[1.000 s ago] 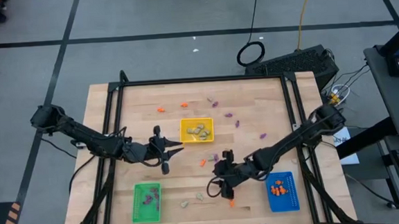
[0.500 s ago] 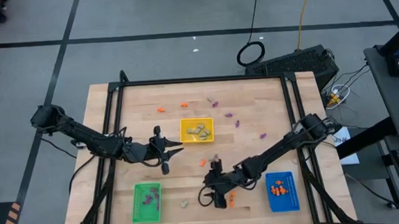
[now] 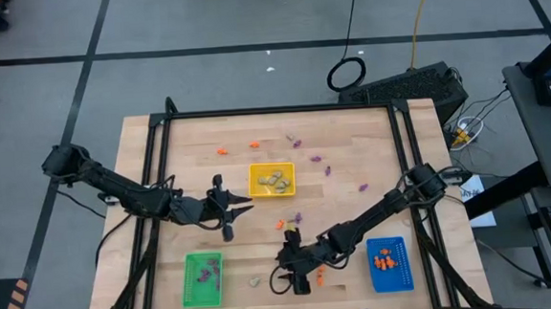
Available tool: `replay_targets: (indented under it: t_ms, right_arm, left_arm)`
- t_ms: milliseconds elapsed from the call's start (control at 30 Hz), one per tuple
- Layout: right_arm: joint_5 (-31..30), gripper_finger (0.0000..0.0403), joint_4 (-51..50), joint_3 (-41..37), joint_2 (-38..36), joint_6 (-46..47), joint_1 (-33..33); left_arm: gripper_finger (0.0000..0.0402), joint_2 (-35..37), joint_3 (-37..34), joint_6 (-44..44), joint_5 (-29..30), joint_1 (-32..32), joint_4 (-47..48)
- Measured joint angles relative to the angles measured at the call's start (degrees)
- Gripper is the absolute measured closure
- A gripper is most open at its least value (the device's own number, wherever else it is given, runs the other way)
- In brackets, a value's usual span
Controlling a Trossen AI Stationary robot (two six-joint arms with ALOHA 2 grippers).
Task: Sort Halloween decoration
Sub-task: Put the white skull toy in the yellow basket
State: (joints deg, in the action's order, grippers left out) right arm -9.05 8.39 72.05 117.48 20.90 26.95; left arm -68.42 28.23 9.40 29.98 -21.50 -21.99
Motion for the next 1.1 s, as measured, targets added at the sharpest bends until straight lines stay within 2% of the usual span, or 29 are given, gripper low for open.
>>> replay_targets:
  t_ms: [200, 433, 633, 1100]
  right_arm:
    - [-2.87, 0.0162, 3.47, 0.67, 2.65, -1.64, 0.64]
    - [-2.75, 0.0141, 3.75, 3.61, 6.25, -3.81, 0.95]
    - [-3.37, 0.0131, 2.55, 3.63, 6.21, -3.49, 1.28]
    - [-6.72, 0.021, -0.03, 3.58, 6.21, -3.17, 1.17]
  left_arm:
    - [0.0318, -0.02, 0.0, 2.3, -1.25, -0.96, 1.35]
    - [0.0318, -0.02, 0.0, 2.32, -1.25, -3.05, 1.76]
    - [0.0318, -0.02, 0.0, 2.31, -1.21, -4.3, 1.77]
    - [0.0318, -0.02, 0.0, 2.28, -1.1, -5.6, 1.98]
